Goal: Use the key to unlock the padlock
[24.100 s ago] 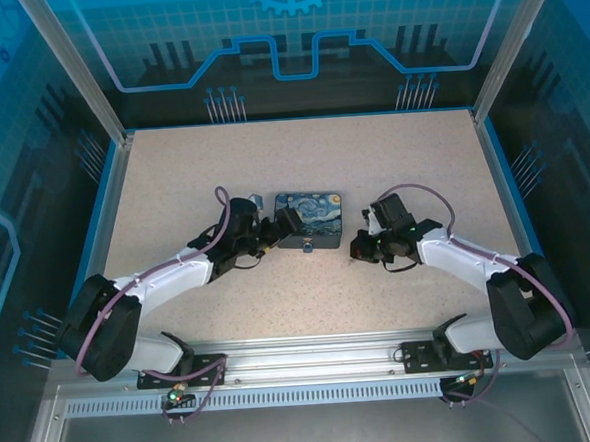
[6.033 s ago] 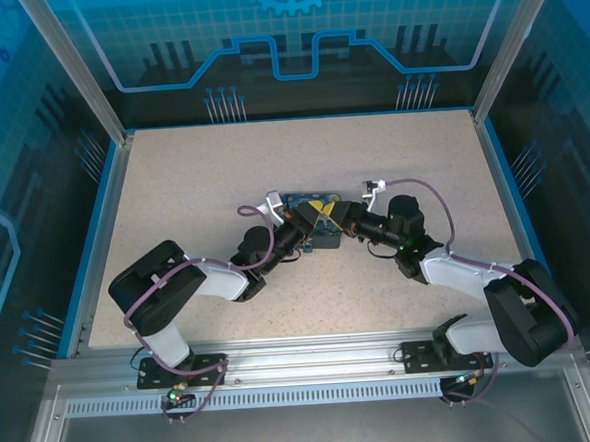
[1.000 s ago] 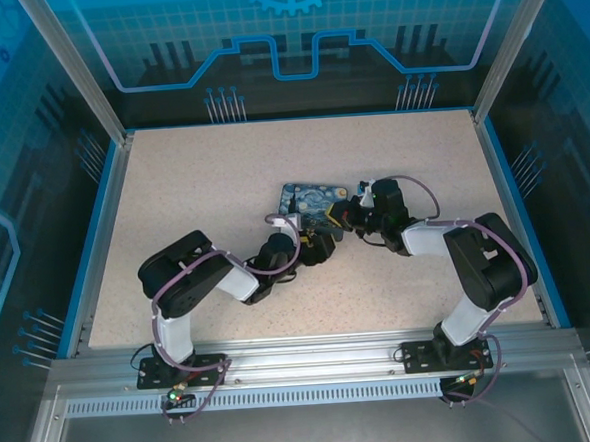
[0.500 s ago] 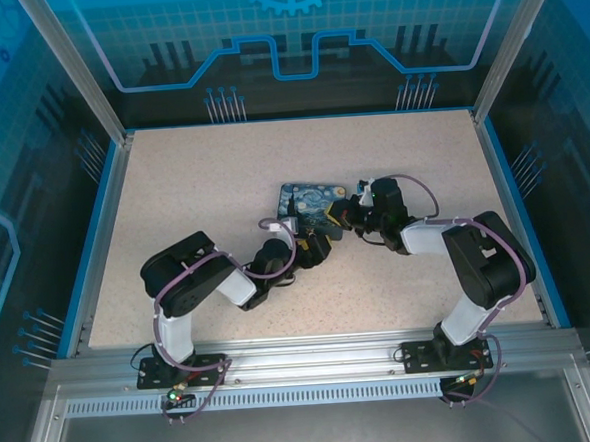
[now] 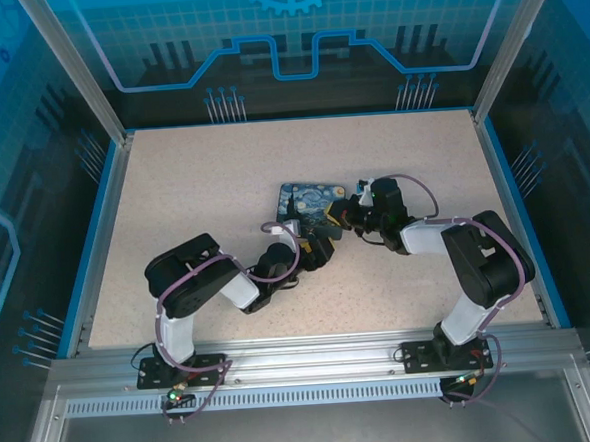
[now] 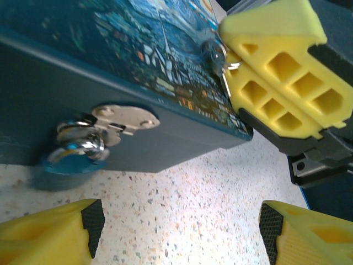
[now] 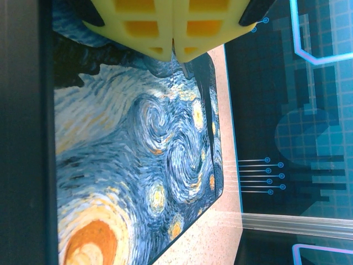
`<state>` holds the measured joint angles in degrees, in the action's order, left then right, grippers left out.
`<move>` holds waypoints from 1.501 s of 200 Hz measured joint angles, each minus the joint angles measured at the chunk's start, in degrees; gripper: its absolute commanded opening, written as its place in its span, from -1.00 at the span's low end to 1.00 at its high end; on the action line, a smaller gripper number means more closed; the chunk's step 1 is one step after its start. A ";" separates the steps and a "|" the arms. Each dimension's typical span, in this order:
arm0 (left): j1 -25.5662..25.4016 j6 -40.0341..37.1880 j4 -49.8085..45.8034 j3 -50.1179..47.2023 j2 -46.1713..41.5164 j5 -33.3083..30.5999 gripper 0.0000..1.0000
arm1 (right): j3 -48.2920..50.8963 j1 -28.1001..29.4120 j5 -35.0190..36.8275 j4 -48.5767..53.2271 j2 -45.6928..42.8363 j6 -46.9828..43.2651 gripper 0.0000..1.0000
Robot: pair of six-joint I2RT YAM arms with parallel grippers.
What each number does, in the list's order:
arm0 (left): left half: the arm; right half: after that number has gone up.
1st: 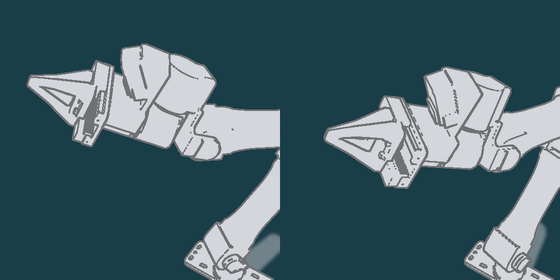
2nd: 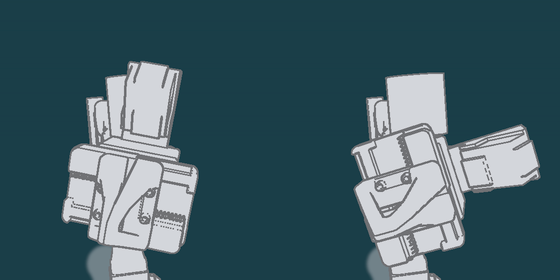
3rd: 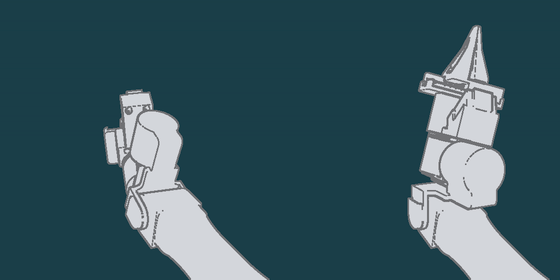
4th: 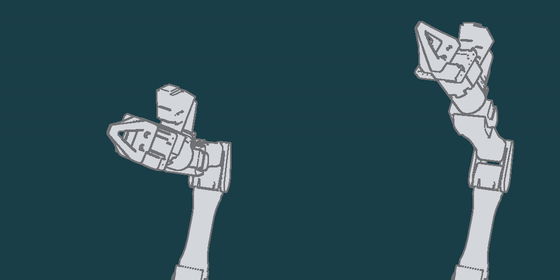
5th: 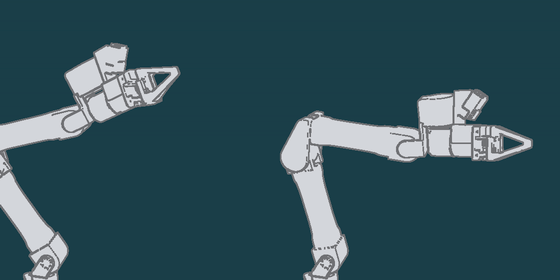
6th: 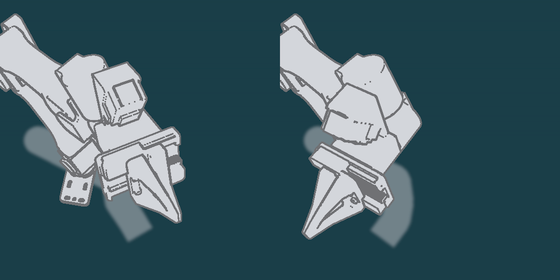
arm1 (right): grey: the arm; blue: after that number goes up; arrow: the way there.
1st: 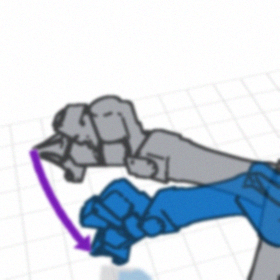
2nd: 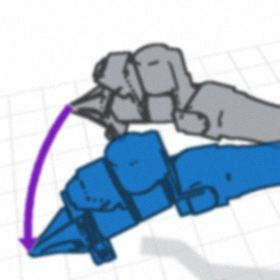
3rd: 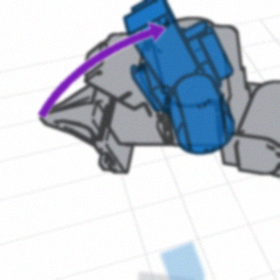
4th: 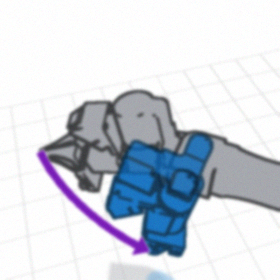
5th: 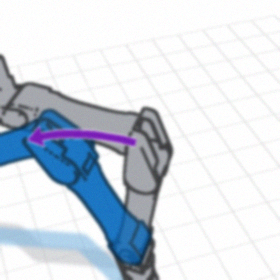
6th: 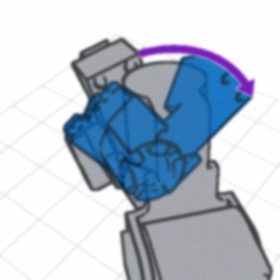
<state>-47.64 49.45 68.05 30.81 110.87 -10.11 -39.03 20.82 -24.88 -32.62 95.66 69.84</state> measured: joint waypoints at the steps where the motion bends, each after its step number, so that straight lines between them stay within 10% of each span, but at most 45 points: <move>1: 0.00 0.00 0.02 0.02 0.02 -0.07 0.52 | 0.00 0.00 0.00 0.00 0.00 0.00 -1.00; 300: 4.07 -17.44 -27.10 11.47 -2.80 0.22 0.71 | 0.00 0.00 -0.68 -2.32 1.14 0.63 -1.00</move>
<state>-43.57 32.01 40.95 42.28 108.07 -9.89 -39.03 20.82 -25.56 -34.94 96.79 70.48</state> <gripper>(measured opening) 0.854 0.062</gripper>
